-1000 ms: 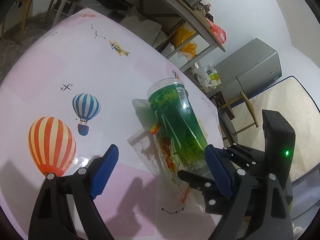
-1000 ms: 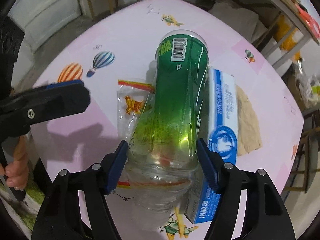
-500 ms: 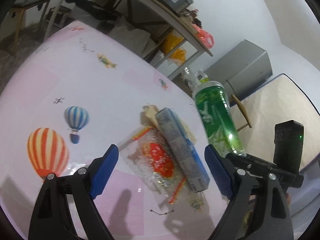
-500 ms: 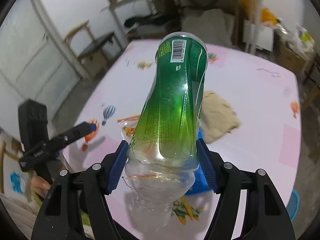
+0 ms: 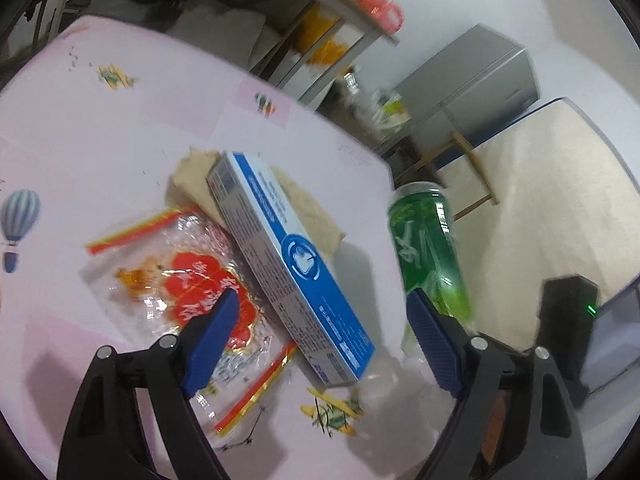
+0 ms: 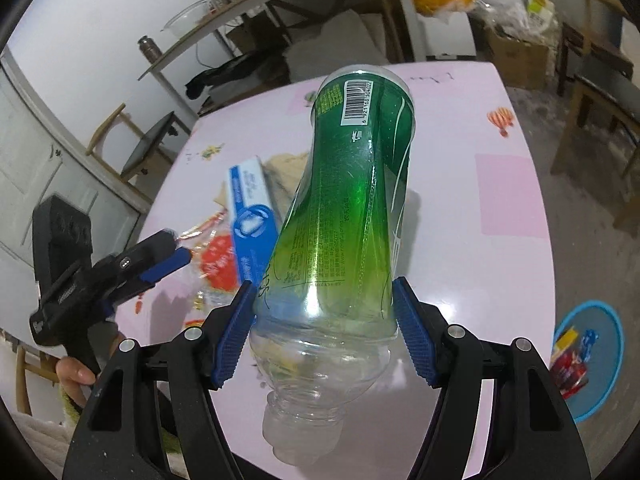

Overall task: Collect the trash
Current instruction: 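Grasp the blue toothpaste box with the left tool while the right tool holds the bottle, then lift the bottle and toothpaste box and carry them over the wastebasket, then open both tools to drop the bottle and box into the wastebasket, then move both tools back over the table toward the snack bag and cloth, then grasp the red-printed snack bag with the left tool while the right tool grasps the beige cloth, then lift the snack bag and beige cloth off the table with both tools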

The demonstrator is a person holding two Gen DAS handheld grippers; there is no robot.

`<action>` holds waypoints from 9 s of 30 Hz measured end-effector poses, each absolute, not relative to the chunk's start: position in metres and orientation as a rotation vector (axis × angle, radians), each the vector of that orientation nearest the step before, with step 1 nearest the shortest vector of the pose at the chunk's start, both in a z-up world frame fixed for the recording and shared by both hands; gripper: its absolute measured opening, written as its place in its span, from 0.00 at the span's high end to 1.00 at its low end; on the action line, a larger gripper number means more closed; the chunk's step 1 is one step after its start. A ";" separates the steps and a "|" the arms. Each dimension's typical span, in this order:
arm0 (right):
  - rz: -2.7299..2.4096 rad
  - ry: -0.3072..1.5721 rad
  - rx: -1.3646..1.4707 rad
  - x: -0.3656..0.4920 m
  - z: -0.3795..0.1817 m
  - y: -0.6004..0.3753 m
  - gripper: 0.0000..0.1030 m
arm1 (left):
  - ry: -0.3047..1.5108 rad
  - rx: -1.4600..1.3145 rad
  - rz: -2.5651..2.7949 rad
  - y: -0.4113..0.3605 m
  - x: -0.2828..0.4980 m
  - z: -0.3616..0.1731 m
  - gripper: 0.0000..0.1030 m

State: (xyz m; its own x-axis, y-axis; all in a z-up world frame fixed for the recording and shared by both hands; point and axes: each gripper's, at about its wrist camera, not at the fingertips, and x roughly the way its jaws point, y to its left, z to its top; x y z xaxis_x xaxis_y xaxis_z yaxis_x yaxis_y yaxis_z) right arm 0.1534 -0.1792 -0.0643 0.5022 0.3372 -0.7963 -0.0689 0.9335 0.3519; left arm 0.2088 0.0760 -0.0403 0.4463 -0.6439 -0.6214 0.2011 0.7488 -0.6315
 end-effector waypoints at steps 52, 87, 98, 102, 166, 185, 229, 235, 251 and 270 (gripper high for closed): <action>0.258 0.979 0.459 0.121 -0.089 -0.238 0.37 | 1.040 -0.322 -0.123 -0.003 0.249 -0.074 0.42; 0.214 0.811 0.614 0.065 -0.048 -0.301 0.37 | 0.873 -0.467 -0.563 -0.021 0.177 0.027 0.47; -0.180 0.784 0.894 -0.061 -0.112 -0.445 0.37 | 1.051 -0.226 -0.915 -0.226 0.151 0.013 0.46; -0.269 0.843 1.052 -0.084 -0.173 -0.481 0.37 | 1.189 -0.120 -0.950 -0.298 0.141 -0.031 0.46; 0.443 0.902 0.554 0.142 -0.089 -0.212 0.26 | 0.909 -0.501 -0.504 0.144 0.149 -0.072 0.10; 0.372 1.071 0.319 0.213 -0.123 -0.122 0.67 | 1.024 -0.680 -0.518 0.139 0.194 -0.097 0.47; 0.151 1.080 -0.051 0.281 -0.135 -0.091 0.96 | 0.981 -0.516 -0.367 0.184 0.155 -0.086 0.94; 0.167 1.143 0.087 0.237 -0.134 -0.120 0.97 | 0.973 -0.510 -0.413 0.175 0.151 -0.079 0.95; 0.274 1.052 0.002 0.178 -0.113 -0.123 0.36 | 0.998 -0.423 -0.435 0.145 0.150 -0.079 0.95; 0.261 1.082 -0.123 0.206 -0.140 -0.095 0.51 | 1.004 -0.419 -0.386 0.173 0.152 -0.085 0.95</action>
